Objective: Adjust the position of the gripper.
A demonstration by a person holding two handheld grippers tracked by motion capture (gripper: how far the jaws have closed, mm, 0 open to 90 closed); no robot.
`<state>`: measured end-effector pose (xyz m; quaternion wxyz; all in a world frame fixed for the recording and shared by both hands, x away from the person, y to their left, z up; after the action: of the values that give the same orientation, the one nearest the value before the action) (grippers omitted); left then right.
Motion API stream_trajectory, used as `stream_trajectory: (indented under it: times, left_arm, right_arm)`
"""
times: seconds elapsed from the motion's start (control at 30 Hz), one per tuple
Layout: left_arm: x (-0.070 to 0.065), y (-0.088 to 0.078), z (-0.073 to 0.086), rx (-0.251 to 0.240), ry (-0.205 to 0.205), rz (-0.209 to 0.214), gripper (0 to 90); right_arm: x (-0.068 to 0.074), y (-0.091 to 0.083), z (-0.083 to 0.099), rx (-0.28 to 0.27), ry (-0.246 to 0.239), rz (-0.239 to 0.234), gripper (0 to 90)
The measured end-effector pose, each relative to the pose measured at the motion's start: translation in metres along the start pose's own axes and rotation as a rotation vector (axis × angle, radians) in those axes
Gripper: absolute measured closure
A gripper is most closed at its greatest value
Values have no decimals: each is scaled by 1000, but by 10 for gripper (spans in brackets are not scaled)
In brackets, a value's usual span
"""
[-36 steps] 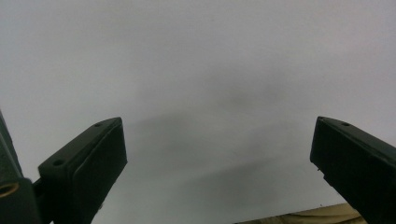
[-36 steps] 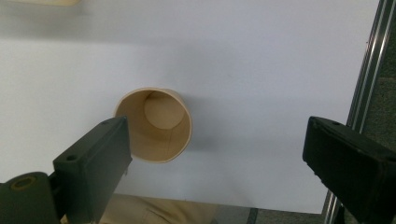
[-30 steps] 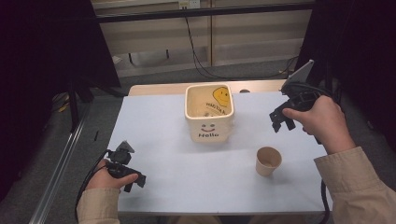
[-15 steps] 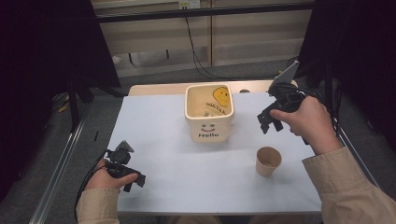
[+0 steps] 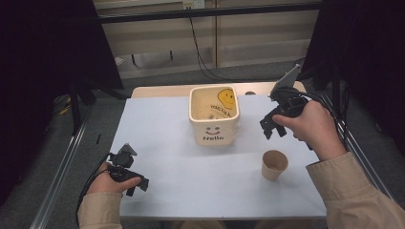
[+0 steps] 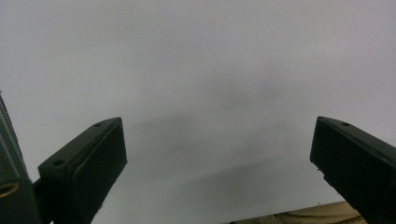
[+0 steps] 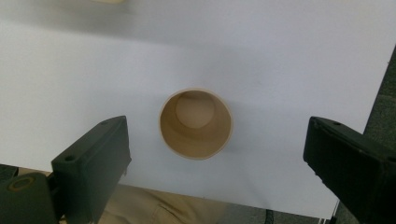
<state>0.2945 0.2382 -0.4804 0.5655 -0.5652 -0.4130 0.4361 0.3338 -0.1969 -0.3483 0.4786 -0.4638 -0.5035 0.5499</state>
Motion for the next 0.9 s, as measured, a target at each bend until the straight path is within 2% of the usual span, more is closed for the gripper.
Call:
stream_trajectory:
  times: [0.03, 0.2, 0.27, 0.47, 0.53, 0.9]
  left_arm:
    - [-1, 0, 0, -10, -13, 5, 36]
    - [-1, 0, 0, -2, -12, 6, 36]
    - [-1, 0, 0, 5, 2, 6, 36]
    - [0, 0, 0, 0, 1, 0, 36]
    - [-1, 0, 0, -10, -14, 4, 36]
    - [-1, -1, 0, -1, -12, 10, 36]
  right_arm:
    - [0, 1, 0, 1, -1, 4, 71]
    - [2, 16, 1, 10, -9, 2, 71]
    - [2, 22, 2, 17, -19, 2, 71]
    - [4, 36, 3, 13, -15, 9, 71]
    - [5, 42, 3, 17, -14, 0, 70]
    - [6, 71, 5, 30, -16, 7, 72]
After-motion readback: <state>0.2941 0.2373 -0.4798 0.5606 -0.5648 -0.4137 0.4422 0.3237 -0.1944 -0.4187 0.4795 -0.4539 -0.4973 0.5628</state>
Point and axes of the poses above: each handheld gripper's, and its own axes: y roughly forward along the jaws, z roughly out of its underside, x roughly to its left, the point moved 7 cm from there along y, roughly forward along the jaws, and after that the axes turned 8 degrees about x, right-handed, at the moved point
